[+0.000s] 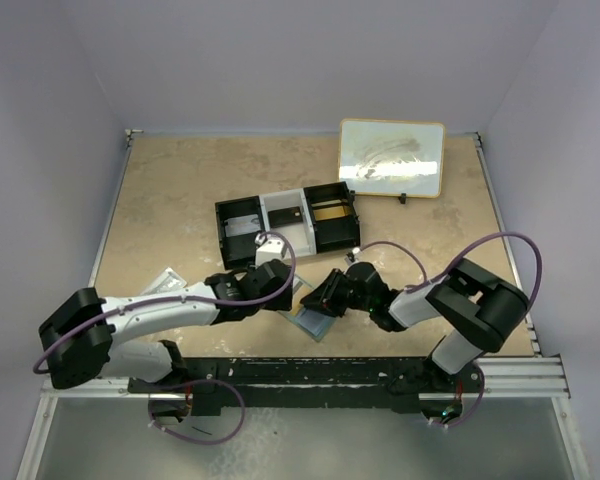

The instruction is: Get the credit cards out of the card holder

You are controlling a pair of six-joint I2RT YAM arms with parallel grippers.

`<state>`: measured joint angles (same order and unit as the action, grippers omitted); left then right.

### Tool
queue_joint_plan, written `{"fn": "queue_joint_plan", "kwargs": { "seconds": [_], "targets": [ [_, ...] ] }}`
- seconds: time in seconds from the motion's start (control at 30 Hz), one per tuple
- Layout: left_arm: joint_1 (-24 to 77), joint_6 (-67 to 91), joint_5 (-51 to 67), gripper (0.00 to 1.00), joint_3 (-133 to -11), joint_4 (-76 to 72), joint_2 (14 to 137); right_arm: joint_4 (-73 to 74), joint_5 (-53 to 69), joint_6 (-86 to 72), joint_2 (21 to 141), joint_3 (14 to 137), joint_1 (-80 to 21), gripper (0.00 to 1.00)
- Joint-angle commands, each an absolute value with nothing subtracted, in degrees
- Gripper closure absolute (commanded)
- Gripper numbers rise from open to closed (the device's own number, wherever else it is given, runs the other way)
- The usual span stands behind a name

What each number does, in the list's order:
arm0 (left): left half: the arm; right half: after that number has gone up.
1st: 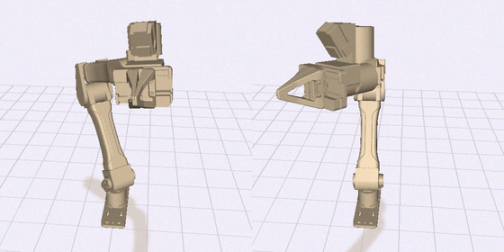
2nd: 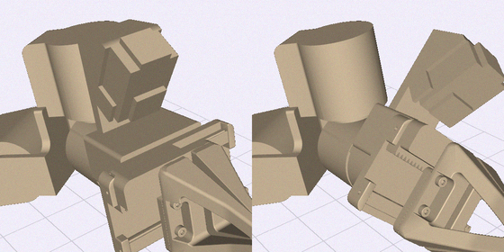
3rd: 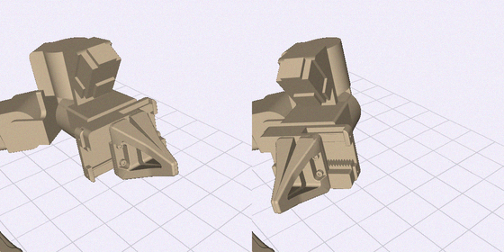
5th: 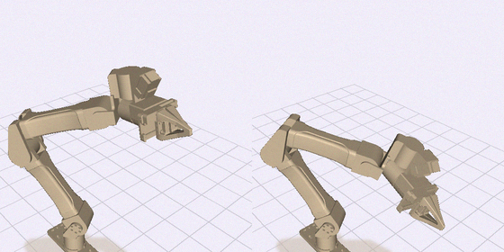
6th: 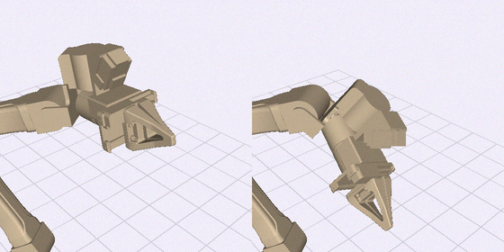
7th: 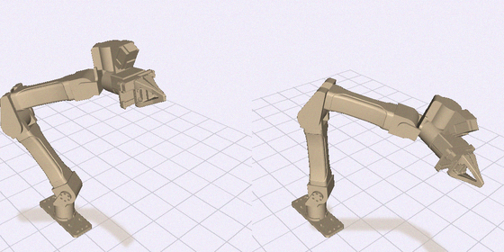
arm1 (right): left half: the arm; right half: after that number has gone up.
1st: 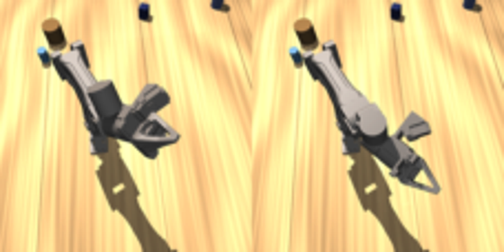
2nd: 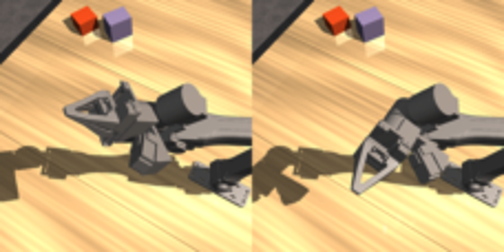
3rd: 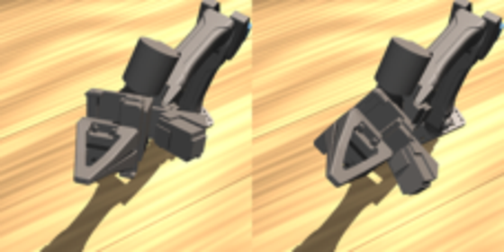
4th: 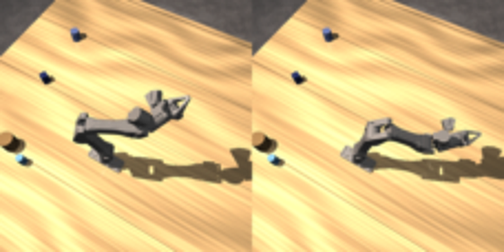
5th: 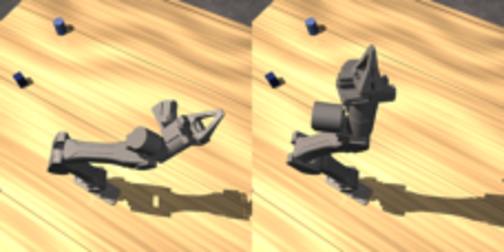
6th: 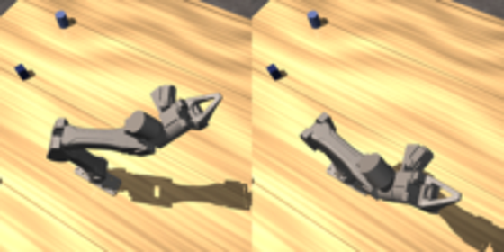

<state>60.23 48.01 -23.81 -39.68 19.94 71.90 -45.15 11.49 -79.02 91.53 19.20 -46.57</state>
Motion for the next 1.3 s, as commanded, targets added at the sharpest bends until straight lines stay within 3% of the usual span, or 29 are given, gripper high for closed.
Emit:
{"fn": "queue_joint_plan", "kwargs": {
  "seconds": [0.0,0.17,0.43,0.8,1.03,1.27],
  "targets": [
    [58.6,43.3,-18.7,0.45,-43.4,14.7,76.3,-45.5,8.3,-83.6,95.2,16.9,-46.8,0.69],
    [58.5,40.6,-19.0,0.54,-47.3,17.0,81.8,-47.7,7.4,-85.9,96.4,16.1,-46.8,0.69],
    [58.5,39.0,-22.1,0.61,-49.8,19.5,86.7,-38.8,4.9,-84.8,92.4,17.2,-46.8,0.69],
    [58.4,39.8,-23.3,0.68,-49.2,18.7,90.6,-41.3,4.6,-85.8,93.2,16.6,-46.8,0.72],
    [58.4,40.2,-22.1,0.79,-47.9,18.8,91.7,-40.5,3.2,-85.5,91.7,16.8,-46.8,0.75],
    [58.4,40.6,-22.6,0.8,-47.2,19.1,91.0,-36.8,2.5,-85.2,92.2,19.3,-46.9,0.73]
  ]
}}
